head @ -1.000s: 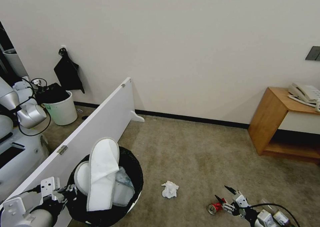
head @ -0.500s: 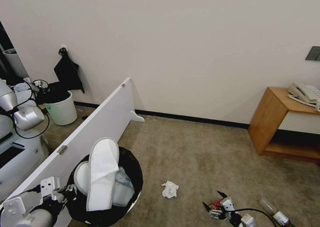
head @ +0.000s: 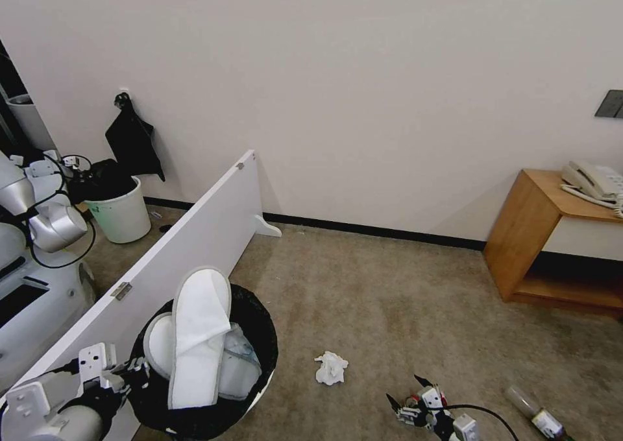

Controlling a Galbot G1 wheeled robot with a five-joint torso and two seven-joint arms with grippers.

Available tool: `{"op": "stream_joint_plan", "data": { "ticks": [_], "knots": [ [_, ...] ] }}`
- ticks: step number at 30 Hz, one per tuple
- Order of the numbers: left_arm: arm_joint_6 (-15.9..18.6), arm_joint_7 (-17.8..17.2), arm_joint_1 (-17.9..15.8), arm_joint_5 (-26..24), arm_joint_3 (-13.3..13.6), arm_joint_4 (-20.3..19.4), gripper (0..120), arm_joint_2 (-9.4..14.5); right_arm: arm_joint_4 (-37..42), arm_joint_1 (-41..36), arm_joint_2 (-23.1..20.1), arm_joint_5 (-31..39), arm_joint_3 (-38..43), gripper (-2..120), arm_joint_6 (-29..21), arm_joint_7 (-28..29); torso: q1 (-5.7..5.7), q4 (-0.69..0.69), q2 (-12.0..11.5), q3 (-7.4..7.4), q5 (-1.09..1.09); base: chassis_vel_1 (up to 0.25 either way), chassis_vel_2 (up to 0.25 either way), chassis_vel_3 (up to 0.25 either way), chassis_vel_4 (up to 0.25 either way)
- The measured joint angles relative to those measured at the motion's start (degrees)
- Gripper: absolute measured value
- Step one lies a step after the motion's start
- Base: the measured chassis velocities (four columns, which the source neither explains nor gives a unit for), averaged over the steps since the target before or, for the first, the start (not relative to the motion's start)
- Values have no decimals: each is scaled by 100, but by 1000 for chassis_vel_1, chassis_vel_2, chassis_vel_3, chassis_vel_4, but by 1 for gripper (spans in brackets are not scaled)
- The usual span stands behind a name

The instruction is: Pick up the trash bin, then pick up the garbage from the floor and place it into the trash bin.

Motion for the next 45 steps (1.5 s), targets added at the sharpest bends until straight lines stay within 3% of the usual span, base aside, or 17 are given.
{"op": "stream_joint_plan", "data": {
  "ticks": [10,45],
  "knots": [
    [1,0,8,0,2,1,2,-4,-44,-90,-88,-9,7,100,-214,62,0,0,0,0,0,0,0,0,0],
    [6,-2,20,-10,-24,-36,2,-16,-550,209,-3,9,-41,100,-195,17,0,0,0,0,0,0,0,0,0]
  ]
}}
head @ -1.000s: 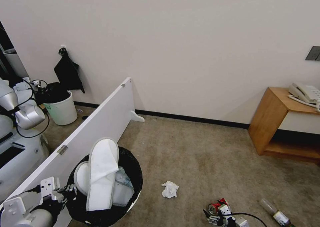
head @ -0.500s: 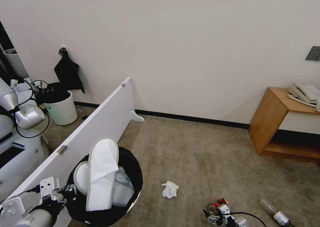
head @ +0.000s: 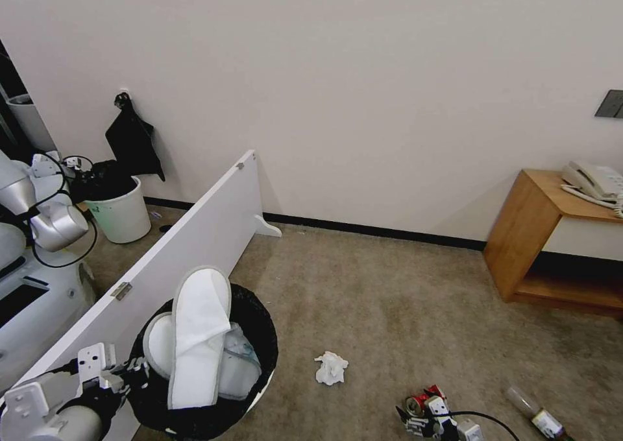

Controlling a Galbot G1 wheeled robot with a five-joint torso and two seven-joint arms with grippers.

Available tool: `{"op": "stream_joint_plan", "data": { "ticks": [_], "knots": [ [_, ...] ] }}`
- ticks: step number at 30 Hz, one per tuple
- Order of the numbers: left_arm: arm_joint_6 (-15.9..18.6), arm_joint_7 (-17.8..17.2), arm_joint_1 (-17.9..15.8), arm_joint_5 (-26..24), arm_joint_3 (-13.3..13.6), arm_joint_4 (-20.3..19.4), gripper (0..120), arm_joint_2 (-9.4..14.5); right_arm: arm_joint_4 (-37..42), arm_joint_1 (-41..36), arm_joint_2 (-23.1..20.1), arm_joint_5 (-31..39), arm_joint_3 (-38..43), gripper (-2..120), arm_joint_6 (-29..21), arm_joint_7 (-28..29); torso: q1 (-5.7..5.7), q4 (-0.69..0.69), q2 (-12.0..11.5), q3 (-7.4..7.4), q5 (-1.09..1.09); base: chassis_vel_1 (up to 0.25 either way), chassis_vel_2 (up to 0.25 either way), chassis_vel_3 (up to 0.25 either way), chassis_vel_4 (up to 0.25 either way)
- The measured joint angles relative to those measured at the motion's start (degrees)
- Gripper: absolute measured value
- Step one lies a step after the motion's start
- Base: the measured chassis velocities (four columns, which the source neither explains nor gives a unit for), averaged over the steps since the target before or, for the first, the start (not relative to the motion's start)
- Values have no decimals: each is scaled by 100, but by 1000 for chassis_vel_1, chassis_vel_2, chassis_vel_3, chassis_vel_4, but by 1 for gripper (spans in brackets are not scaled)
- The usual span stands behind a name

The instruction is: Pick up the trash bin, then pick up the garbage from the floor and place it into the trash bin.

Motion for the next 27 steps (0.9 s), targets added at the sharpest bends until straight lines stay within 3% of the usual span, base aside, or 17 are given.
{"op": "stream_joint_plan", "data": {
  "ticks": [10,20,22,25,27],
  "knots": [
    [0,-1,-5,-12,-5,0,2,-6,-82,59,13,3,-2,100,0,-10,0,0,0,0,0,0,0,0,0],
    [0,1,-6,-33,-14,2,2,5,-201,115,23,15,20,67,3,-87,0,0,0,0,-2,0,0,0,0],
    [-1,2,-5,-36,-16,3,2,6,-207,105,12,17,37,56,4,-88,0,0,0,0,-2,0,0,0,0],
    [-1,3,-6,-38,-16,3,2,7,-211,103,12,19,44,51,6,-88,0,-1,0,0,-2,0,0,0,0],
    [-2,4,-7,-40,-17,4,2,7,-216,99,13,22,54,39,6,-89,0,-1,0,0,-2,0,0,0,0]
  ]
}}
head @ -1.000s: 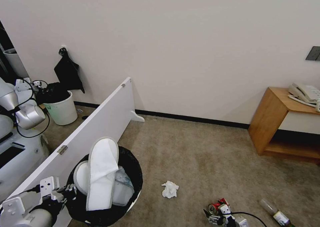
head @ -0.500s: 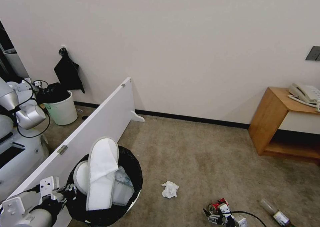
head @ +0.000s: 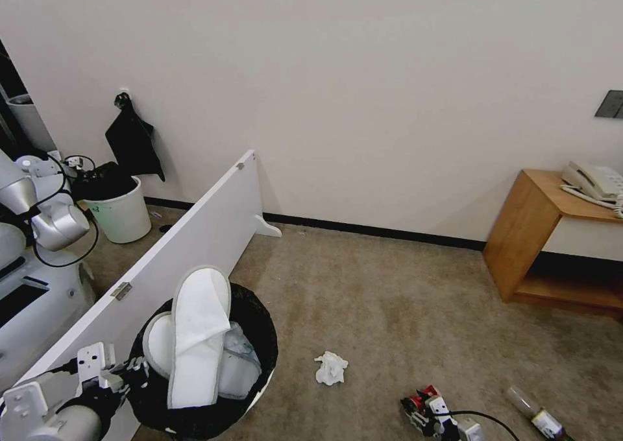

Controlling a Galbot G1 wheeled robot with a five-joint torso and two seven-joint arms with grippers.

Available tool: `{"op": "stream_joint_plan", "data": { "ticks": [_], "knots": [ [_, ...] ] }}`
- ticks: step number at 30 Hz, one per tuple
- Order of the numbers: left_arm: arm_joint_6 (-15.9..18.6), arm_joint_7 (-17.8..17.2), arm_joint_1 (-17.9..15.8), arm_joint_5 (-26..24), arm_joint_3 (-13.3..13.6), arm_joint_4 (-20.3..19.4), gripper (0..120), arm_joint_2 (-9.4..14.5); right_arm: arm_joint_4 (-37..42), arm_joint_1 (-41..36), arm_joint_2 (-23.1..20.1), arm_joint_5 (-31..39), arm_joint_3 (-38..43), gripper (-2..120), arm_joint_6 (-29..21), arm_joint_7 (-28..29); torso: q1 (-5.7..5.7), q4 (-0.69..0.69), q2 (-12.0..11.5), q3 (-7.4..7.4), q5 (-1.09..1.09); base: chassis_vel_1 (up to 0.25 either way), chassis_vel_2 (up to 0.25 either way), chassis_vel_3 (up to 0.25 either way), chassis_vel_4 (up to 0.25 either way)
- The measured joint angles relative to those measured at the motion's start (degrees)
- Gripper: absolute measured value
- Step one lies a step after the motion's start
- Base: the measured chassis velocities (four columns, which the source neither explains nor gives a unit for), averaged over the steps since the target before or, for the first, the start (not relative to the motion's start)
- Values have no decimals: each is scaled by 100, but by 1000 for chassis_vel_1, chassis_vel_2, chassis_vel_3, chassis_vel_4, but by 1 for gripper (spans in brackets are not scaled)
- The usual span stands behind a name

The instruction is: Pick up the trash bin, then pick up the garbage from the floor and place it into the trash bin.

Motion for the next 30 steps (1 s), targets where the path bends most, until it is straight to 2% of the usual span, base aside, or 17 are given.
{"op": "stream_joint_plan", "data": {
  "ticks": [1,4,7,12,30],
  "knots": [
    [0,1,0,-1,-1,0,2,1,-5,0,2,2,1,33,1,-2,0,0,0,0,0,0,0,0,0],
    [0,1,1,-4,-4,0,2,2,-9,2,4,2,-1,30,2,-4,0,0,0,0,0,0,0,0,0],
    [0,4,6,-7,-8,-1,2,4,-12,9,3,3,3,21,5,-8,0,3,0,0,2,0,0,0,0],
    [0,4,4,-7,-7,-4,2,-1,-5,-15,-16,2,9,15,6,-14,0,2,0,0,2,0,0,0,0],
    [-2,6,7,-16,-6,-8,2,-2,0,-45,-13,-2,19,15,8,-17,0,0,0,0,1,0,0,0,0]
  ]
}}
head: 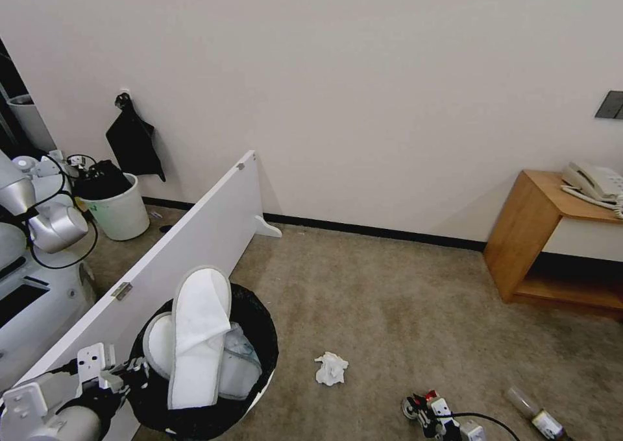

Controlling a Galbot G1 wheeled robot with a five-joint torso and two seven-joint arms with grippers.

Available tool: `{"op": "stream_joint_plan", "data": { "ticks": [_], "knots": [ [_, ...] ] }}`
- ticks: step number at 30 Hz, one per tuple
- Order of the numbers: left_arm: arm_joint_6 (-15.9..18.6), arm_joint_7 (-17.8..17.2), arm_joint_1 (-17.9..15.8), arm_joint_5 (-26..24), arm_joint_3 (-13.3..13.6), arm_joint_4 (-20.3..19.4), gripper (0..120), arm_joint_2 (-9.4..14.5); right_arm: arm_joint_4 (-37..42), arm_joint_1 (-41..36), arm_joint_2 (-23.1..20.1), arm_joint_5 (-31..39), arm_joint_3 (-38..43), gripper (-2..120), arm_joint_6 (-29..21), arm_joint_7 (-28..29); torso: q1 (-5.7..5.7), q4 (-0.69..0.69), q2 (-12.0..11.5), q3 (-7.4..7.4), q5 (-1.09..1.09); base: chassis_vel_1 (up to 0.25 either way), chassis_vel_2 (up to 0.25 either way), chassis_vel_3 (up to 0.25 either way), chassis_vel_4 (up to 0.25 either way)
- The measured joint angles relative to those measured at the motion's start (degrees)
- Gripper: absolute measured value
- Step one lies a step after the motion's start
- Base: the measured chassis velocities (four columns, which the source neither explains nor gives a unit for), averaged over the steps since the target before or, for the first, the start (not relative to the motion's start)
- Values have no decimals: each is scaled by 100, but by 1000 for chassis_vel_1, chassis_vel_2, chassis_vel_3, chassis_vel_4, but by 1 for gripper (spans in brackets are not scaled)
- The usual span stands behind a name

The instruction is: Pick up the trash bin, then pick up the garbage from the floor and place it into the trash bin.

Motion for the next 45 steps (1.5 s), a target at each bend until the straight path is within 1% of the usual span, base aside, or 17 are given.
{"op": "stream_joint_plan", "data": {
  "ticks": [6,8,9,10,11,14,15,19,20,21,23,31,38,45],
  "knots": [
    [-1,0,-28,-4,6,27,2,5,123,-43,-56,46,-11,15,-27,-1,0,3,-1,2,5,0,0,0,0],
    [-1,-1,-29,-5,9,44,2,8,493,-177,-196,130,28,15,-76,1,0,-3,-1,2,6,0,0,0,0],
    [-1,-1,-29,-5,9,44,2,8,493,-177,-196,130,28,15,-76,1,0,-3,-1,2,6,0,0,0,0],
    [-1,-1,-33,-4,14,48,2,9,675,-228,-263,177,57,15,-89,6,0,0,-1,2,1,0,0,0,0],
    [0,-1,-39,-5,21,50,2,9,813,-268,-308,204,77,15,-99,9,0,0,-1,2,0,0,0,0,0],
    [-1,-1,-58,-4,30,50,2,17,1064,-352,-388,249,94,15,-121,18,0,2,-1,2,4,0,0,0,0],
    [-1,-2,-68,-12,32,50,2,30,1283,-433,-466,267,124,14,-133,25,0,0,-1,2,1,0,0,0,0],
    [-1,-6,-62,-38,33,50,2,58,1556,-559,-589,298,153,14,-160,33,0,1,-1,1,2,0,0,0,0],
    [0,-7,-59,-47,33,50,2,66,1657,-612,-636,309,173,11,-171,35,0,0,-1,1,2,0,0,0,0],
    [0,-7,-59,-47,33,50,2,66,1657,-612,-636,309,173,11,-171,35,0,0,-1,1,2,0,0,0,0],
    [3,-7,-64,-59,49,48,2,78,1868,-728,-740,328,225,1,-192,40,0,1,-1,1,1,0,0,0,0],
    [9,-13,-82,-60,126,56,2,117,2215,-943,-889,399,339,0,-239,52,0,0,-1,1,2,0,0,0,0],
    [12,-13,-83,-69,132,62,2,134,2467,-1050,-940,459,371,0,-301,65,0,0,-1,1,1,0,0,0,0],
    [14,-12,-74,-78,124,64,2,135,2467,-1049,-919,459,370,0,-307,72,0,1,-1,1,1,0,0,0,0]
  ]
}}
